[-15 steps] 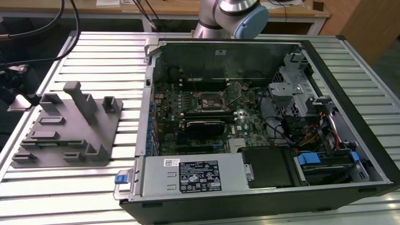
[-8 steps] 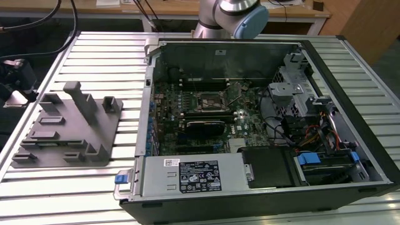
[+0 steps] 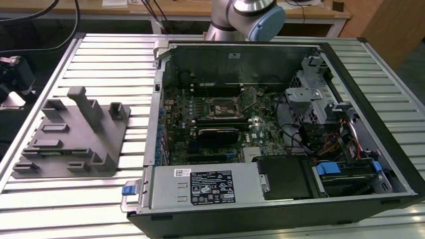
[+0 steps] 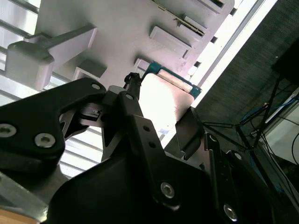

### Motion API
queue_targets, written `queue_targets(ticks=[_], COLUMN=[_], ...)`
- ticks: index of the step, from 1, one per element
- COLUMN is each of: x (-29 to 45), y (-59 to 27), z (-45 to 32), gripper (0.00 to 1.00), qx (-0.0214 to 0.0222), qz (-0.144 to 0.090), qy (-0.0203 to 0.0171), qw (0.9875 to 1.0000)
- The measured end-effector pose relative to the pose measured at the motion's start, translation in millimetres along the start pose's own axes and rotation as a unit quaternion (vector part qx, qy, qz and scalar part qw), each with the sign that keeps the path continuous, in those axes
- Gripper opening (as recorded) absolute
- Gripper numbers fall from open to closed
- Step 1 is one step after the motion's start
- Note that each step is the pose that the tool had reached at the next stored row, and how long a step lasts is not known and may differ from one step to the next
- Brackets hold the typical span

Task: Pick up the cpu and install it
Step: 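Pick up the cpu and move it towards the insertion slot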

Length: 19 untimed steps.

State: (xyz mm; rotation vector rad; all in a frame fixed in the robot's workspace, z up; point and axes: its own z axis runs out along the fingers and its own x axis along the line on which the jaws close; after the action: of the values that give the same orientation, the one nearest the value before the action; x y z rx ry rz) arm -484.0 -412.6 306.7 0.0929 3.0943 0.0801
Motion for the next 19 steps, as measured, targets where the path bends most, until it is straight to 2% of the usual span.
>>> queue_targets(ticks=[19], x=[-1.8], y=[2.8], z=[-41.7], gripper=[0.55], qx=[-0.0005], qz=[0.0], qy=[-0.0088], qw=[1.0])
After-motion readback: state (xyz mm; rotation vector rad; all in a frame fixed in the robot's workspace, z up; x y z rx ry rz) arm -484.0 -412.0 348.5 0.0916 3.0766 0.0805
